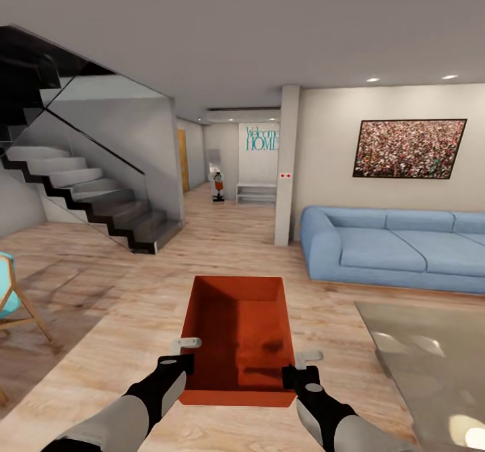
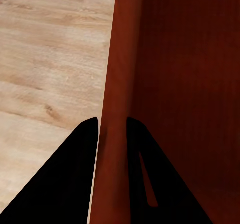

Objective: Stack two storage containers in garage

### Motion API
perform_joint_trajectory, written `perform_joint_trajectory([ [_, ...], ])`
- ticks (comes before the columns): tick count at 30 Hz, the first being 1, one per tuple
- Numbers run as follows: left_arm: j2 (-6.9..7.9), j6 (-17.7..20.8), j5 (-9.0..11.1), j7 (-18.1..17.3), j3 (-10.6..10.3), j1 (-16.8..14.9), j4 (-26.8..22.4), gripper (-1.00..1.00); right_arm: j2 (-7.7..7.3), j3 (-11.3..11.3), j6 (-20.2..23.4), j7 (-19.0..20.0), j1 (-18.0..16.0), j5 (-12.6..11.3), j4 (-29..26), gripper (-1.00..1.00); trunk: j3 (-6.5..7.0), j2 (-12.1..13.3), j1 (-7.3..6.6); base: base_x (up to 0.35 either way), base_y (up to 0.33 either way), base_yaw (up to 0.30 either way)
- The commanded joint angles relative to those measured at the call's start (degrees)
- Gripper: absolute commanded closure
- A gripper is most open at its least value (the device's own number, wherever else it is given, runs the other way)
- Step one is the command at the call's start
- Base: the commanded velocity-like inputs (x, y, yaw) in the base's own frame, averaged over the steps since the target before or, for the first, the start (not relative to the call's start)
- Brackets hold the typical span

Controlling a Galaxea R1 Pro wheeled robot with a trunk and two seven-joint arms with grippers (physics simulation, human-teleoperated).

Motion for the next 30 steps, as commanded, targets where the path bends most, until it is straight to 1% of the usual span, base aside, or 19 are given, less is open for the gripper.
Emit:
perform_joint_trajectory([
  [1,0.73,0.5,0.2,2.1,0.2,0.0,0.0,1.00,0.01,-0.7,-0.3,-0.2,-0.1,0.3,-0.2,1.00,-0.01,0.0,0.05,0.320,0.000,0.000],
  [15,0.90,0.5,0.2,2.1,0.2,0.0,0.0,1.00,0.06,-0.7,-0.3,-0.2,-0.1,0.4,-0.2,1.00,-0.01,0.0,0.05,0.320,0.000,0.000],
  [18,0.91,0.5,0.2,2.1,0.2,0.0,0.0,1.00,0.02,-0.8,-0.3,-0.1,-0.1,0.1,-0.2,1.00,-0.01,0.0,0.05,0.321,0.000,0.000],
  [22,0.91,0.5,0.2,2.1,0.2,0.0,0.0,1.00,0.01,-0.7,-0.3,-0.1,-0.1,0.5,-0.2,1.00,-0.01,0.0,0.05,0.321,0.000,0.000],
  [30,0.96,0.5,0.2,2.1,0.2,0.0,0.0,1.00,0.03,-0.7,-0.2,0.0,-0.1,0.0,0.4,1.00,-0.01,0.0,0.05,0.321,0.000,0.011],
])
